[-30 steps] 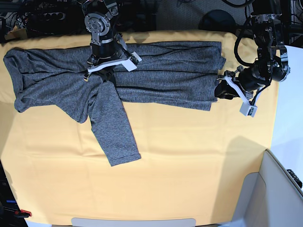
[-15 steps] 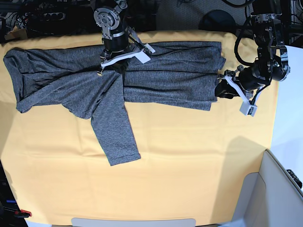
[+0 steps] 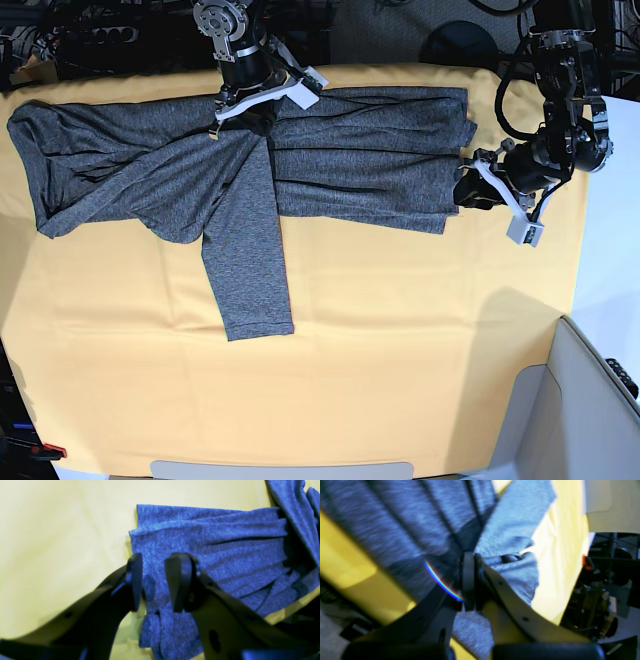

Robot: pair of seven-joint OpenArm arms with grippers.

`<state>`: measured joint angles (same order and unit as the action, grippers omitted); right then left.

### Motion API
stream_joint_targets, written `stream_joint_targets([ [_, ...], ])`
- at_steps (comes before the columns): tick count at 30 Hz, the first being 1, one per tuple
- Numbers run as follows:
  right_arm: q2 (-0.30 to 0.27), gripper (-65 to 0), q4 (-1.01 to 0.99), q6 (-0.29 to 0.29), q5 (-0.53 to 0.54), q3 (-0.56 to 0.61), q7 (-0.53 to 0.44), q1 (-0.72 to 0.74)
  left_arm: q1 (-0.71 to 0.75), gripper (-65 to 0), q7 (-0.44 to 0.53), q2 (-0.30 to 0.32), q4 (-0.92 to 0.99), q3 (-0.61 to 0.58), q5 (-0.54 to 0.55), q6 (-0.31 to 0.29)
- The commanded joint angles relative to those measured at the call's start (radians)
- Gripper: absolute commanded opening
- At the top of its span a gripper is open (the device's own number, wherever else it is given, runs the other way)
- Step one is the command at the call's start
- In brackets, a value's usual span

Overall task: Fold the T-shirt properly
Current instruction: 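Drag the grey sleeve with the right gripper across the strip toward the arm bases, then release the sleeve and move the right gripper to the sleeve cuff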

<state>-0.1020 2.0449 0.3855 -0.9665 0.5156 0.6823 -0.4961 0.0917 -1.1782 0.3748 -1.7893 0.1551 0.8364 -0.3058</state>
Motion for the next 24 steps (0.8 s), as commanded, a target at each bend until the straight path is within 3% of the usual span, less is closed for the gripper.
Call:
stream_joint_targets([
  [1,-0.002,-64.8,0.021,-0.02,-0.007,0.002,-0.029,-0.008,-0.013,-46.5,0.016,0.011,-0.014,0.005,0.013,-0.002],
  [4,-0.002,-64.8,0.021,-0.021,-0.007,0.002,-0.068,-0.034,-0.013,-46.5,0.016,0.011,-0.014,0.005,0.013,-0.002],
  [16,-0.021,-64.8,0.018,-0.023,-0.016,-0.002,-0.066,-0.068,-0.013,-46.5,0.016,0.01,-0.014,0.004,0.013,-0.002],
  [20,-0.021,-63.9,0.015,-0.023,-0.05,0.005,0.021,-0.039,-0.013,-46.5,0.016,0.01,-0.014,0.004,0.013,-0.002],
  [24,-0.018,-53.2,0.015,-0.023,-0.05,0.004,0.066,-0.008,-0.013,-46.5,0.016,0.01,-0.014,0.004,0.013,-0.002],
])
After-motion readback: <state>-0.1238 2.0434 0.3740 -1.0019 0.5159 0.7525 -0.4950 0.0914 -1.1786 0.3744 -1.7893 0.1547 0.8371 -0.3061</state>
